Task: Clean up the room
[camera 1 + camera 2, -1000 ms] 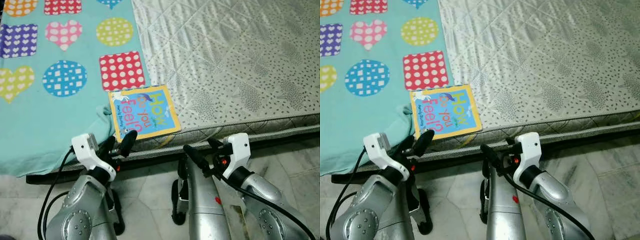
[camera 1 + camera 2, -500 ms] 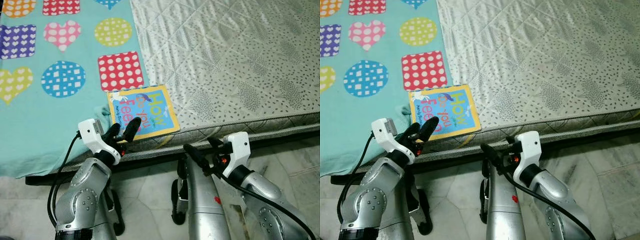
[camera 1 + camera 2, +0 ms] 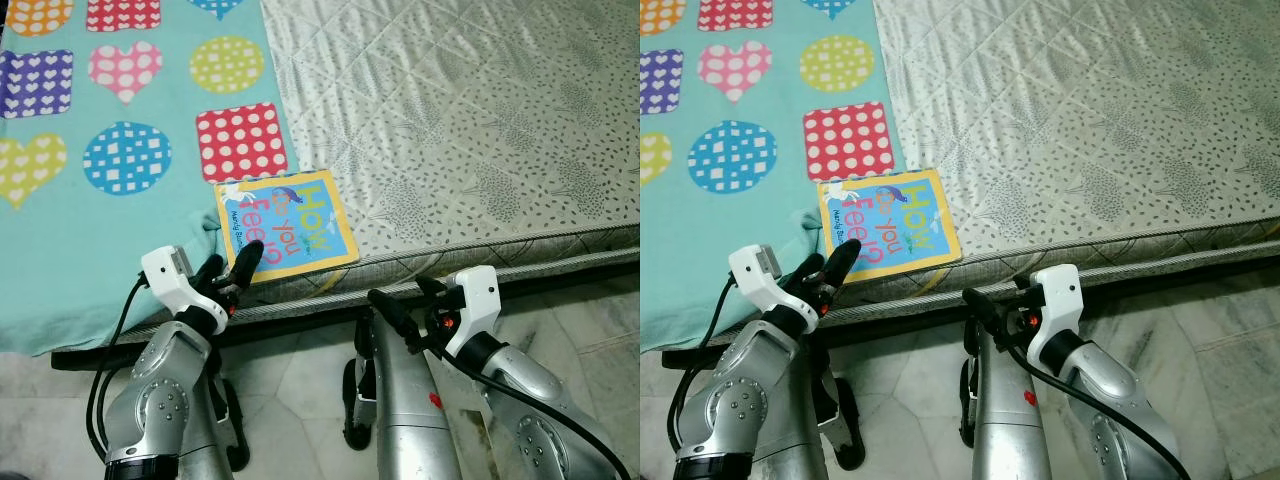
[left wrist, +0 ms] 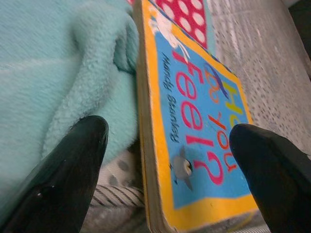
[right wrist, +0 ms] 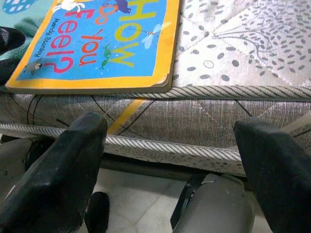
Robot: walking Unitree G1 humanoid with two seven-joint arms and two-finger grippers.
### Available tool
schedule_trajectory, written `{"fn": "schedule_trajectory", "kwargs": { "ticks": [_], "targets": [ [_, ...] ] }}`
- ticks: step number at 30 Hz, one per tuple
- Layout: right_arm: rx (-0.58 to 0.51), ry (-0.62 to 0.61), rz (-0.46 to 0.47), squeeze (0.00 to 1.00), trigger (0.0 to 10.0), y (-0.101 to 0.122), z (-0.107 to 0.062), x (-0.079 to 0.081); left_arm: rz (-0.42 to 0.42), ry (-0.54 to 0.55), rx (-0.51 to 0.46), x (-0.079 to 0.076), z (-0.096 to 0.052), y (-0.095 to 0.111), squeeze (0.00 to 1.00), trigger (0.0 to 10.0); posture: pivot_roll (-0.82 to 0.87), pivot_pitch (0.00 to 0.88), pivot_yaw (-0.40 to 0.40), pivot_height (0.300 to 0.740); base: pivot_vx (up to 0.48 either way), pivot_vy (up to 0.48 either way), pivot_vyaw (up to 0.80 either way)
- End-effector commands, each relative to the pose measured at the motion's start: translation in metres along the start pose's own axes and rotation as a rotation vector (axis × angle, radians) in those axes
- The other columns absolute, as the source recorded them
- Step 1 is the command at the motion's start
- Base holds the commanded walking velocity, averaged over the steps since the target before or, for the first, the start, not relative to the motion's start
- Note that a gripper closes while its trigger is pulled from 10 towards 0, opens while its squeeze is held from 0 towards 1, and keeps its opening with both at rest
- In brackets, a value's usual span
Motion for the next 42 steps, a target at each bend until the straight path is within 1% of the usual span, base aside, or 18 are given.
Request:
{"fn": "schedule_trajectory", "kwargs": {
  "ticks": [1,5,7,9,12,13,15,16,17,20,23,28,30,34,35,36,38,42],
  "targets": [
    [0.022,-0.022,0.006,0.00,10.0,-0.008,-0.006,-0.005,0.000,0.052,0.011,0.014,-0.003,-0.004,0.00,10.0,-0.20,0.381,-0.059,0.546,0.000,0.000,0.00],
    [0.022,-0.025,0.006,0.00,10.0,-0.008,-0.006,-0.005,0.003,0.057,0.015,0.020,0.000,-0.003,0.00,10.0,-0.20,0.379,-0.057,0.546,0.000,0.000,0.00],
    [0.020,-0.028,0.005,0.00,10.0,-0.007,-0.006,-0.006,-0.005,0.046,0.023,0.021,0.006,-0.002,0.00,10.0,-0.21,0.377,-0.058,0.546,0.000,0.000,0.00],
    [0.014,-0.032,0.001,0.00,10.0,-0.005,-0.006,-0.006,-0.022,0.035,0.032,0.022,0.015,-0.002,0.00,10.0,-0.21,0.375,-0.058,0.546,0.000,0.000,0.00],
    [0.011,-0.035,-0.004,0.00,10.0,-0.004,-0.005,-0.007,-0.025,0.030,0.038,0.021,0.020,-0.003,0.00,10.0,-0.21,0.373,-0.060,0.546,0.000,0.000,0.00],
    [0.006,-0.039,-0.007,0.00,10.0,-0.002,-0.005,-0.008,-0.039,0.004,0.050,0.015,0.026,-0.006,0.00,10.0,-0.21,0.372,-0.059,0.546,0.000,0.000,0.00],
    [0.005,-0.042,-0.010,0.00,10.0,-0.002,-0.004,-0.009,-0.042,-0.022,0.072,0.007,0.029,-0.011,0.00,10.0,-0.21,0.372,-0.059,0.546,0.000,0.000,0.00],
    [0.005,-0.042,-0.010,0.00,10.0,-0.002,-0.004,-0.009,-0.042,-0.022,0.072,0.007,0.029,-0.011,0.00,10.0,-0.21,0.372,-0.059,0.546,0.000,0.000,0.00],
    [0.005,-0.044,-0.011,0.00,10.0,-0.002,-0.005,-0.010,-0.052,-0.049,0.089,0.001,0.030,-0.015,0.00,10.0,-0.21,0.372,-0.059,0.546,0.000,0.000,0.00],
    [0.006,-0.047,-0.013,0.00,10.0,-0.003,-0.005,-0.010,-0.072,-0.125,0.128,-0.018,0.027,-0.026,0.00,10.0,-0.22,0.370,-0.056,0.546,0.000,0.000,0.00],
    [0.007,-0.048,-0.012,0.00,10.0,-0.003,-0.005,-0.010,-0.079,-0.154,0.143,-0.025,0.025,-0.030,0.00,10.0,-0.22,0.370,-0.056,0.546,0.000,0.000,0.00],
    [0.006,-0.049,-0.013,0.00,10.0,-0.003,-0.005,-0.010,-0.095,-0.224,0.192,-0.043,0.015,-0.042,0.00,10.0,-0.21,0.372,-0.054,0.546,0.000,0.000,0.00],
    [0.006,-0.050,-0.012,0.00,10.0,-0.003,-0.005,-0.011,-0.101,-0.234,0.211,-0.046,0.011,-0.047,0.00,10.0,-0.21,0.372,-0.055,0.546,0.000,0.000,0.00],
    [0.006,-0.051,-0.013,0.00,10.0,-0.003,-0.004,-0.011,-0.131,-0.241,0.225,-0.043,0.009,-0.053,0.00,10.0,-0.21,0.374,-0.057,0.546,0.000,0.000,0.00],
    [0.006,-0.052,-0.013,0.00,10.0,-0.003,-0.004,-0.011,-0.166,-0.236,0.218,-0.041,0.009,-0.052,0.00,2.8,-0.21,0.373,-0.057,0.546,0.000,0.000,0.00],
    [0.005,-0.053,-0.014,0.00,10.0,-0.003,-0.004,-0.011,-0.176,-0.237,0.212,-0.040,0.009,-0.051,0.00,0.0,-0.21,0.373,-0.057,0.546,0.000,0.000,0.00],
    [0.004,-0.057,-0.015,0.00,10.0,-0.003,-0.004,-0.012,-0.196,-0.225,0.189,-0.033,0.011,-0.048,0.00,0.0,-0.22,0.372,-0.055,0.546,0.000,0.000,0.00],
    [0.001,-0.066,-0.018,0.00,10.0,-0.002,-0.005,-0.013,-0.217,-0.225,0.151,-0.028,0.014,-0.042,0.00,0.0,-0.22,0.372,-0.052,0.546,0.000,0.000,0.00]
  ]
}}
Point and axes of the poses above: a point about 5 cm out from each wrist's last joint towards the gripper, its own z axis pointing out of the wrist towards the gripper, its own y axis along the axis of the wrist's last joint, x = y × z, the point moved 5 cm from there along z, pointing out of the wrist towards the gripper, and after that the axes turned 3 degrees about z, right-handed, at the moved point
